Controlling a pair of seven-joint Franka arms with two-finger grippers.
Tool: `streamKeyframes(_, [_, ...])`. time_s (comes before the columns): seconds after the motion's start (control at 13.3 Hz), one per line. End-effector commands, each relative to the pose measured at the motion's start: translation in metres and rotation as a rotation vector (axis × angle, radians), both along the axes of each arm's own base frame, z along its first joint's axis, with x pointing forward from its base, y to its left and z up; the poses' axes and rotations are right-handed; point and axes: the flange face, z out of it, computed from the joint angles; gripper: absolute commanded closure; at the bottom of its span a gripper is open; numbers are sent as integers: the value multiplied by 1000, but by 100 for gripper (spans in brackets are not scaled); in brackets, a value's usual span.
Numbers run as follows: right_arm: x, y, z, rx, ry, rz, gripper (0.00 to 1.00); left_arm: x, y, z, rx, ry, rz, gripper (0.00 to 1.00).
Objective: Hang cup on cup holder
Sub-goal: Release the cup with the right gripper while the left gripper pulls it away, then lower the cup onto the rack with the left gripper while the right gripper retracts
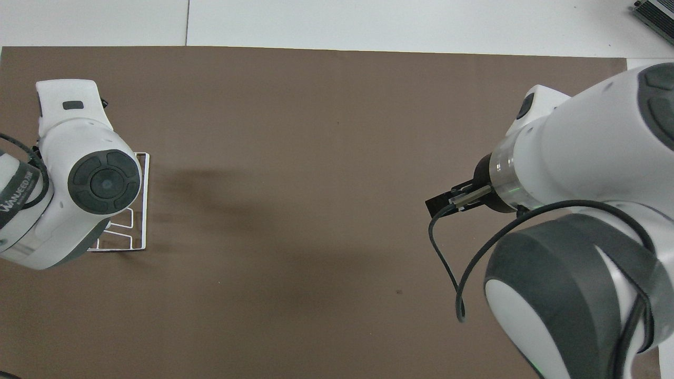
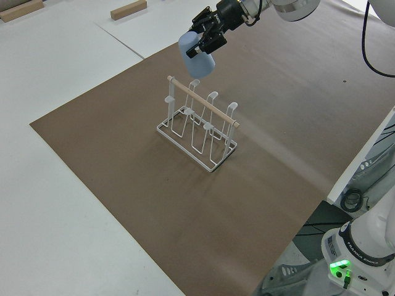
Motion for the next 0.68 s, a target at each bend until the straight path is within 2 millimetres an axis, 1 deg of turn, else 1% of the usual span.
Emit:
streamKeyframes(0.0, [10, -45, 9, -20, 9, -82, 0, -14, 1, -8, 26, -28, -1, 100])
streamKeyframes(0.15, [18, -74, 8, -20, 3, -134, 0, -21, 4, -15, 48, -16, -6, 100])
streamKeyframes(0.23, [20, -84, 11, -16, -3, -155, 0, -23, 4, -17, 53, -13, -7, 100])
streamKeyframes(0.3, [22, -92, 11, -16, -3, -170, 0, -25, 5, -16, 58, -12, -1, 100])
streamKeyframes(0.45, [25, -110, 11, -14, -6, -204, 0, -33, 3, -22, 65, -1, -4, 100])
streamKeyframes(0.6, [28, -127, 10, -14, -7, -235, 0, -35, 3, -25, 72, -9, -9, 100])
